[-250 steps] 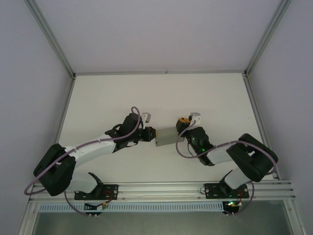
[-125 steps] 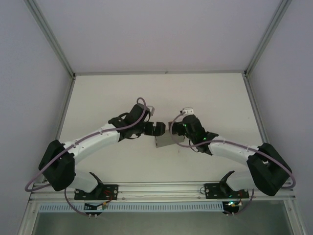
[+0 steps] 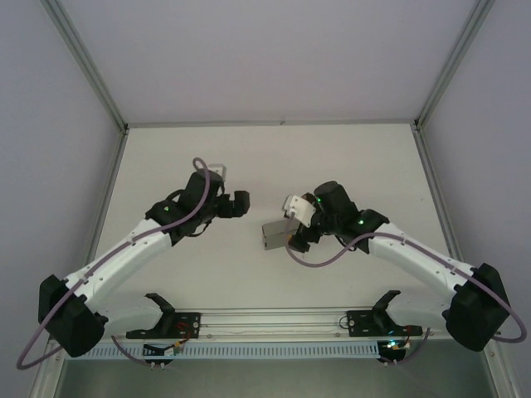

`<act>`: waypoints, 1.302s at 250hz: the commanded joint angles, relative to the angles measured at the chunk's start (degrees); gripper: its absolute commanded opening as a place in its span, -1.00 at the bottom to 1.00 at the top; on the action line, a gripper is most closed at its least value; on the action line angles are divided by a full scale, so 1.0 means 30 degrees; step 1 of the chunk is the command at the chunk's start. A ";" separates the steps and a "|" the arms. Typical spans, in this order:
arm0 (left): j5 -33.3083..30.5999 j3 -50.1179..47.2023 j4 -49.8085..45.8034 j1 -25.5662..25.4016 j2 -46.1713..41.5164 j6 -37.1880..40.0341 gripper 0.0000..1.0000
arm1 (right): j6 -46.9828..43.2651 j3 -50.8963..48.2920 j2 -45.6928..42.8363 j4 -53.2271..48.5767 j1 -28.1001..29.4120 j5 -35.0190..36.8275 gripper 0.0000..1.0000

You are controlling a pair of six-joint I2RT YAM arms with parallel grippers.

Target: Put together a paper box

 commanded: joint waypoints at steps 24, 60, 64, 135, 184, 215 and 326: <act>-0.1741 -0.1719 -0.1247 0.0606 -0.0861 -0.0917 1.00 | -0.7025 0.4007 0.4011 -0.5011 0.0048 -0.1262 1.00; -0.2451 -0.1845 -0.1685 0.0699 -0.0810 -0.1063 1.00 | -0.7815 0.6120 0.6865 -0.6873 0.0411 0.0507 0.95; -0.2468 -0.1876 -0.1669 0.0730 -0.0832 -0.1072 1.00 | -0.7839 0.6334 0.7097 -0.7181 0.0455 0.0639 0.93; -0.3124 -0.1803 -0.1828 0.0891 -0.1029 -0.1073 1.00 | -0.6770 0.6426 0.9229 -0.5504 0.1128 0.4650 0.48; -0.3886 -0.1776 -0.2198 0.0881 -0.1640 -0.1292 1.00 | -0.6918 0.4974 0.8279 -0.1141 0.1288 0.6600 0.07; -0.5428 -0.1790 -0.2655 0.0918 -0.1945 -0.1891 1.00 | -0.7360 0.4215 0.8146 0.1569 0.1474 0.8536 0.00; -0.6302 -0.2106 -0.2276 0.0921 -0.1843 -0.2321 1.00 | -0.5042 0.1504 0.8644 0.3191 0.3725 1.1440 0.47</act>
